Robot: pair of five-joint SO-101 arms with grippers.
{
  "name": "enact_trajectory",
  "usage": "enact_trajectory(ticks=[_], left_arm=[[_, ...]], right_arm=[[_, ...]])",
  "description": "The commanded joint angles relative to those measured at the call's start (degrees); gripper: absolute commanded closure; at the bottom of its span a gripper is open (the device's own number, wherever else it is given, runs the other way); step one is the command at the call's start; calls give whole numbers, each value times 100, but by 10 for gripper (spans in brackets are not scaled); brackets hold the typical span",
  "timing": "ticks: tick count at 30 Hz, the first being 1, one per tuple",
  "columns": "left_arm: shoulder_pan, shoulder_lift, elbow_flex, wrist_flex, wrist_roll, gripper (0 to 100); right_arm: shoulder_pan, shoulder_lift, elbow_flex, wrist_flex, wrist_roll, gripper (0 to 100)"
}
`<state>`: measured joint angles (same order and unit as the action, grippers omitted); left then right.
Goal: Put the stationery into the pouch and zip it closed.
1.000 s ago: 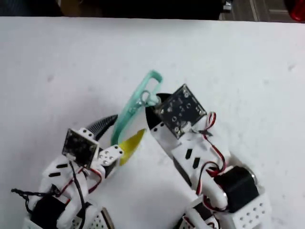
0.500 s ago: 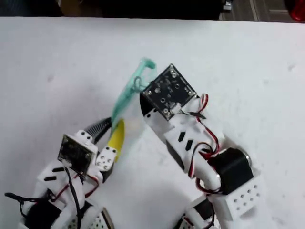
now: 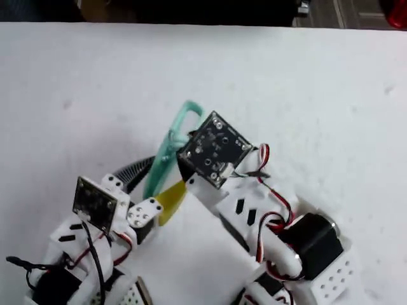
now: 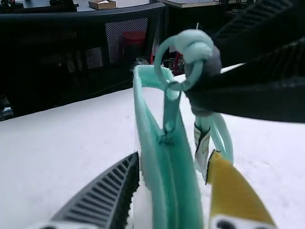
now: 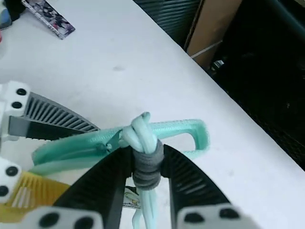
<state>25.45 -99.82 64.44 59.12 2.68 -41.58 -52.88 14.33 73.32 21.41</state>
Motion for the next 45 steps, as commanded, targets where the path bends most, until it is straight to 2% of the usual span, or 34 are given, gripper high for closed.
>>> enact_trajectory(ticks=[1,6,8,10,18,28,33,38,45], left_arm=[[75,31,-123,-202,79,762],[110,31,-123,-149,70,928],[119,31,-123,-158,-281,980],[119,31,-105,-149,-563,976],[356,31,132,-158,-607,978],[444,31,141,-149,-615,978],[444,31,123,-44,-615,978],[453,31,114,18,-888,979],[444,31,141,18,-941,980]], right_arm=[[-127,-110,-264,4,53,981],[-57,-57,-255,-189,53,981],[163,-48,-246,-400,53,981],[365,-48,-237,-629,53,981],[576,233,-44,-1376,422,981],[1244,804,0,-1481,448,982],[1921,831,9,-1490,466,982],[2281,1130,35,-1525,897,982],[2879,1798,9,-2123,897,982]])
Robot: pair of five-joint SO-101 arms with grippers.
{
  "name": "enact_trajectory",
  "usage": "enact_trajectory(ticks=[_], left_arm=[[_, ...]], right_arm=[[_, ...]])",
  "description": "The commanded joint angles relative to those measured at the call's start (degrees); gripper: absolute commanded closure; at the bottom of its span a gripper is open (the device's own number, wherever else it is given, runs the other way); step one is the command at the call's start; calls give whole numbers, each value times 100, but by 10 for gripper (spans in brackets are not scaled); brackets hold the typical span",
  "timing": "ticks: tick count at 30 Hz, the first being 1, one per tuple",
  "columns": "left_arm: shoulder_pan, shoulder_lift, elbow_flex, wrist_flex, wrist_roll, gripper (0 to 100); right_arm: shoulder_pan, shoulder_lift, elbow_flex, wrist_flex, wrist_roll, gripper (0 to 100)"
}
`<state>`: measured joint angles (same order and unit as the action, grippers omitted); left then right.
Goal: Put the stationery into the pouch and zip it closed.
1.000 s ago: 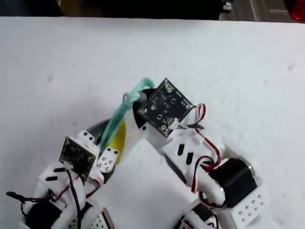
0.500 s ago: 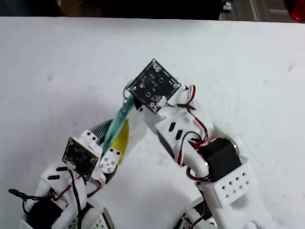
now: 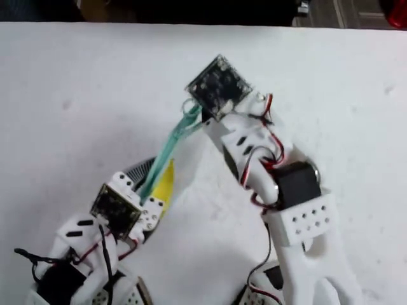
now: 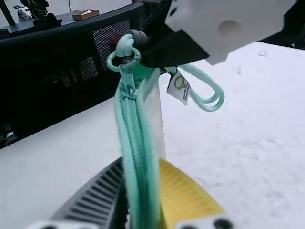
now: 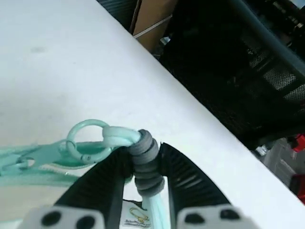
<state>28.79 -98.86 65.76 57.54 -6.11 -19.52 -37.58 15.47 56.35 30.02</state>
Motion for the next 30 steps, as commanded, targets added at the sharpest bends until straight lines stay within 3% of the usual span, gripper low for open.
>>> enact_trajectory(ticks=[1,11,30], left_arm=[[110,-66,9,176,-62,980],[101,-66,-9,149,-62,980],[101,-75,0,220,-62,980]], right_arm=[[752,338,-105,-497,35,982],[1437,848,-114,-1007,44,982],[1560,936,-79,-927,35,982]])
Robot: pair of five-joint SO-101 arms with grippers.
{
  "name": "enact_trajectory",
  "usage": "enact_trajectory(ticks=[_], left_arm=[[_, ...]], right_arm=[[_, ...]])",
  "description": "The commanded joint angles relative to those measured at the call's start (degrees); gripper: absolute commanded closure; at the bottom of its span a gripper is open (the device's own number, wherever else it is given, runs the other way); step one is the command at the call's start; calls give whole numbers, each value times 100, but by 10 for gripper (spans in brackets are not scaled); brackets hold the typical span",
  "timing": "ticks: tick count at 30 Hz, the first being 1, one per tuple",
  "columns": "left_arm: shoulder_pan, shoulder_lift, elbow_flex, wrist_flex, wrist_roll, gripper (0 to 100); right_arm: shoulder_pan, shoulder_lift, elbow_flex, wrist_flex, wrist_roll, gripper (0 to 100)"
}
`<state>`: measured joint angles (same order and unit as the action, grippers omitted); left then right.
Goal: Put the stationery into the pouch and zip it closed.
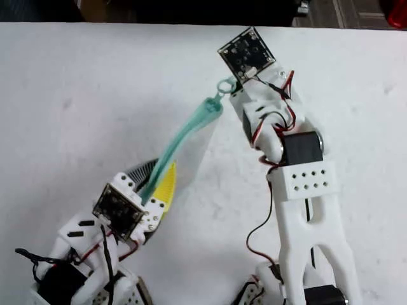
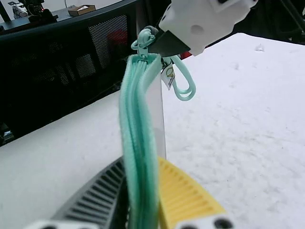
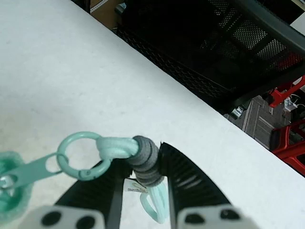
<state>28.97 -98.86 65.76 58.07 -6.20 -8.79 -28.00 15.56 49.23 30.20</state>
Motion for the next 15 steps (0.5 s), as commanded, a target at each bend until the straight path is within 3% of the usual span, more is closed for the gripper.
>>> enact_trajectory(ticks=[1,11,15], left_arm=[[84,-75,0,167,-62,980],[84,-75,18,158,-70,980],[84,-75,18,158,-70,980]], right_arm=[[488,-22,-88,-215,18,982],[418,-48,-97,180,18,965],[400,-268,-79,892,9,765]])
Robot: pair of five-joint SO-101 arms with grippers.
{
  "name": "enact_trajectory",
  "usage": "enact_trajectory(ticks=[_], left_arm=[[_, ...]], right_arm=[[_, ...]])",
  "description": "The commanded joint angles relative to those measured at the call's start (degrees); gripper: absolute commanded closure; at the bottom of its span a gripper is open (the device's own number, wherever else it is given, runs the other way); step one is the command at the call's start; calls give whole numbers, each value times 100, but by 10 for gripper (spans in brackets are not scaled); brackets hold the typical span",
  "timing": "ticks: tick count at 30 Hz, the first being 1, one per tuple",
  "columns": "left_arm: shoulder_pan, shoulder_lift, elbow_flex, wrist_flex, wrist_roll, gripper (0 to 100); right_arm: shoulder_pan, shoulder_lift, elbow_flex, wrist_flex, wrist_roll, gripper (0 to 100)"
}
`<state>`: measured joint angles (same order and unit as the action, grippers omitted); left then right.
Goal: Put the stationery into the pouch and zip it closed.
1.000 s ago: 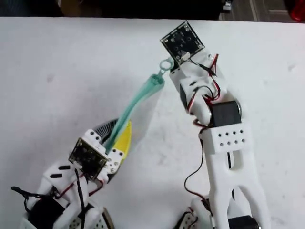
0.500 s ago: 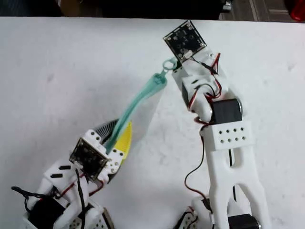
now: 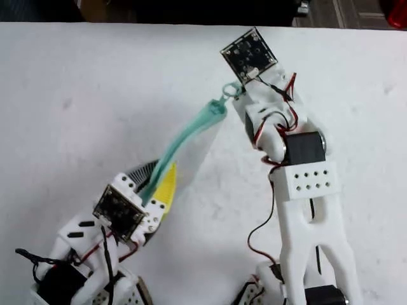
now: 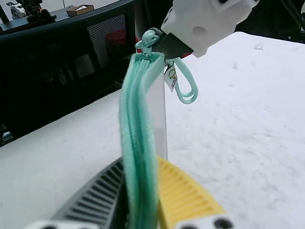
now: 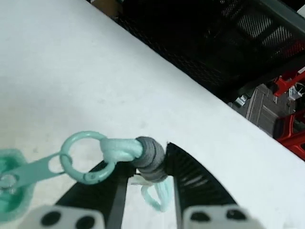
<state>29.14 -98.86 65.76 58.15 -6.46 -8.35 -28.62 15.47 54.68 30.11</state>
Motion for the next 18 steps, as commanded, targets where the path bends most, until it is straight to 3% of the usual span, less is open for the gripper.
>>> enact_trajectory(ticks=[1,4,12,18], left_arm=[[66,-75,18,149,-44,980],[66,-75,18,149,-53,980],[66,-75,18,149,-53,980],[66,-75,18,149,-35,978]], right_arm=[[382,-286,-70,558,18,711],[418,-532,-70,1279,70,642],[1156,-1015,-70,2703,70,665],[945,-1736,-105,3380,26,665]])
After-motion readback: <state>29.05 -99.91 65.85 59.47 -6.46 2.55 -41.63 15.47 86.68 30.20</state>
